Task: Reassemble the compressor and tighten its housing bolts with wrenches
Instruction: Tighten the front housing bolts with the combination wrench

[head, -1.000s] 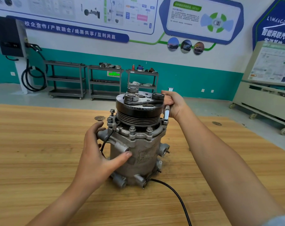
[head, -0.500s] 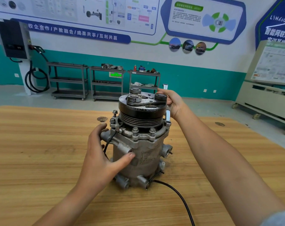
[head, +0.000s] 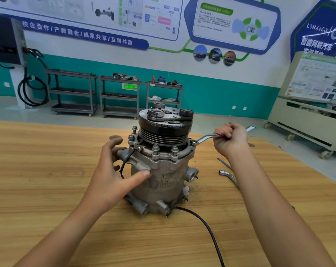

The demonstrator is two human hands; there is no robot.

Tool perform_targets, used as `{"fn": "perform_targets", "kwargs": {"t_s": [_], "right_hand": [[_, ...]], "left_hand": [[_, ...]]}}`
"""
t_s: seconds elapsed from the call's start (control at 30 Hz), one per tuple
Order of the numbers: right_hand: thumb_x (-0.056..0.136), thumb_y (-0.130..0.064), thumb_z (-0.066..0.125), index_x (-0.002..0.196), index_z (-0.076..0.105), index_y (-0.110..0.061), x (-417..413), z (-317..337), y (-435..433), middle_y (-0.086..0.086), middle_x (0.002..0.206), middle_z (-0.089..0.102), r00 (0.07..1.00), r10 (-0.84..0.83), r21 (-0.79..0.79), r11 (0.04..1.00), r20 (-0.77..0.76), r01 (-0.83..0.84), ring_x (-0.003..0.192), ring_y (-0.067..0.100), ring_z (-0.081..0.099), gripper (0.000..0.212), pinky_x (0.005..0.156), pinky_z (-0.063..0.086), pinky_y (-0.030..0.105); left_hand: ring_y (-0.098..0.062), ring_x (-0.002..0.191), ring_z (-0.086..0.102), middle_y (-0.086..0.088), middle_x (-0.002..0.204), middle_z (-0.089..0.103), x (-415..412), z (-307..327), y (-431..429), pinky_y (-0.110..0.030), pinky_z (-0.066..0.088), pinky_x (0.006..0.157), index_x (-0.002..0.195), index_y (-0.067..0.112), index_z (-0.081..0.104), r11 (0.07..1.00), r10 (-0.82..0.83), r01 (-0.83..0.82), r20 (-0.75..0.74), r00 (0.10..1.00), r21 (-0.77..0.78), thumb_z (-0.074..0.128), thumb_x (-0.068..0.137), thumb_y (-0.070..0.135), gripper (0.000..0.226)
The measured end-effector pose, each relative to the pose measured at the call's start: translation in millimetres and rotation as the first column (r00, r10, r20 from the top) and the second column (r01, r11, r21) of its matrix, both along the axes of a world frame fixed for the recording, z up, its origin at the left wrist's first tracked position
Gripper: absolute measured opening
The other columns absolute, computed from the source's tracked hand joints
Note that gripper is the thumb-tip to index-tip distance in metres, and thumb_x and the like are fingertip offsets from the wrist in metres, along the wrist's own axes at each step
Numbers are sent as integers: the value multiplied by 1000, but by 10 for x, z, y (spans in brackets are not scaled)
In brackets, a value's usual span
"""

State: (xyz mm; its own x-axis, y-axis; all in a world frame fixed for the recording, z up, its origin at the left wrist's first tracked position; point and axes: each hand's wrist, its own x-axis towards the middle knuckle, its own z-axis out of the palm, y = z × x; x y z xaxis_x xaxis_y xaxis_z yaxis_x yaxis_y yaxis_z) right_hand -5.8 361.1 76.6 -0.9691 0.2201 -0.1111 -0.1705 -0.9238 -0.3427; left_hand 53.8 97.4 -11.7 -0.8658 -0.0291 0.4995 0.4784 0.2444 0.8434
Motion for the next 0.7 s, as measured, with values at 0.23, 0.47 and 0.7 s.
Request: {"fn": "perform_targets", "kwargs": {"t_s": [0.23, 0.47, 0.7], "right_hand": [[98, -15, 31, 65, 32, -15, 512, -36, -180, -6, 39, 24, 916, -385, 135, 907, -116, 399, 30, 10, 25, 33, 37, 33, 13], [100, -24, 37, 65, 41, -13, 839, -195, -436, 0, 40, 45, 783, -493, 383, 687, -379, 617, 43, 16, 51, 37, 58, 53, 27], [83, -33, 46, 72, 49, -11, 980, -386, -614, -5, 49, 52, 641, -347, 525, 375, -685, 764, 55, 14, 58, 25, 66, 51, 24]], "left_hand": [[-13, 118, 46, 5, 122, 47, 14, -18, 39, -37, 41, 98, 123, 38, 30, 997, 73, -73, -12, 997, -40, 70, 34, 63, 101], [-15, 120, 45, 3, 123, 47, 26, -21, 41, -39, 40, 99, 128, 37, 29, 996, 76, -76, -6, 997, -53, 71, 36, 61, 104], [-17, 124, 43, 1, 132, 44, 35, -25, 42, -43, 39, 102, 131, 33, 28, 995, 78, -77, 4, 997, -64, 69, 36, 65, 108]]}}
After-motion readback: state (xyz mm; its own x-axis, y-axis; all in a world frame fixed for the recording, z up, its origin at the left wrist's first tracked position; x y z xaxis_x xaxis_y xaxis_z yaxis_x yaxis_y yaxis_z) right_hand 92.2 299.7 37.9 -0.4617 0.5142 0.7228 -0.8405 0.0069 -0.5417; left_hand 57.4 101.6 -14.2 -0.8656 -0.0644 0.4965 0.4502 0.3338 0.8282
